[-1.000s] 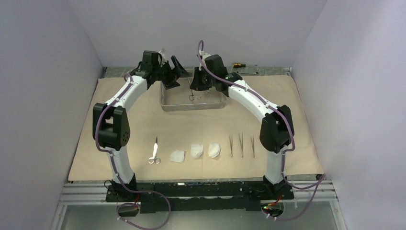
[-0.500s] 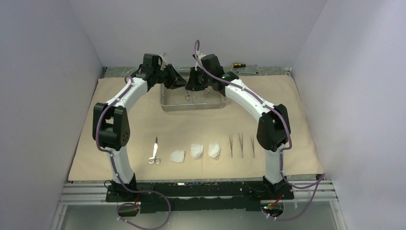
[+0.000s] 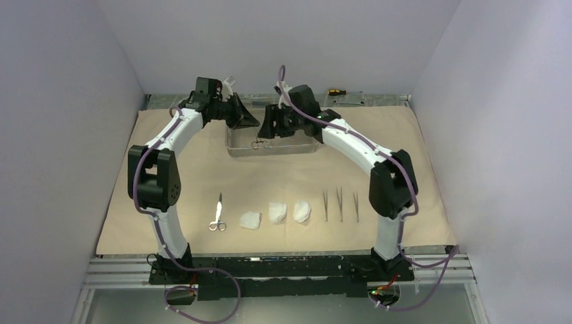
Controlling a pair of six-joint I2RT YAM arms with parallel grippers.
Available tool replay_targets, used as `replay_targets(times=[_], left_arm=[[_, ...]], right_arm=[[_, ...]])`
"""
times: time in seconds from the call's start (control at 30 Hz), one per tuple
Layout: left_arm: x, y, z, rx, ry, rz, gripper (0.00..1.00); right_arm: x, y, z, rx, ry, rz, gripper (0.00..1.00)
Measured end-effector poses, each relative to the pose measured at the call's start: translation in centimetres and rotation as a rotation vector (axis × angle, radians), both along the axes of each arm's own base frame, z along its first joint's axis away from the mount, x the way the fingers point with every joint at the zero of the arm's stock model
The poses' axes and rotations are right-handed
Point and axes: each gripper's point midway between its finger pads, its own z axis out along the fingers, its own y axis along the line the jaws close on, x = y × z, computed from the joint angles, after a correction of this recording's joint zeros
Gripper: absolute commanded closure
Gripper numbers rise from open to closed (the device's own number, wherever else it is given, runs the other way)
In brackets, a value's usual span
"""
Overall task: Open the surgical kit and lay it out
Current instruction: Pick up the medical item from the container.
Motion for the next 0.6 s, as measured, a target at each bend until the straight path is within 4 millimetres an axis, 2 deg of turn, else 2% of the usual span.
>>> replay_targets(times=[0.1,0.27,0.33,0.43,0.6], left_arm=[[-0.7,0.8,0.6,-0.018,-0.028,-0.059,1.00],[-2.3,1.5,3.5,-0.090,-0.117,-0.175,1.00],[-3.3,1.2,5.2,-0.124,-0.158,-0.225,1.00],[-5.0,0.7,8.2,-0.178,-0.230,-0.297,1.00],[-8.2,0.4,13.0,-0.256,-0.384,-0.396,1.00]], right_arm=[[-1.8,-1.5,0.7,0.038,0.012,0.015,0.31],[-4.5,-3.2,4.9,0.151,-0.061,0.076,0.29],[-5.7,-3.0,6.7,0.208,-0.100,0.121,0.28],[-7.0,-2.4,8.2,0.284,-0.118,0.178,0.28],[-8.5,-1.3,8.0,0.346,-0.071,0.221,0.29]])
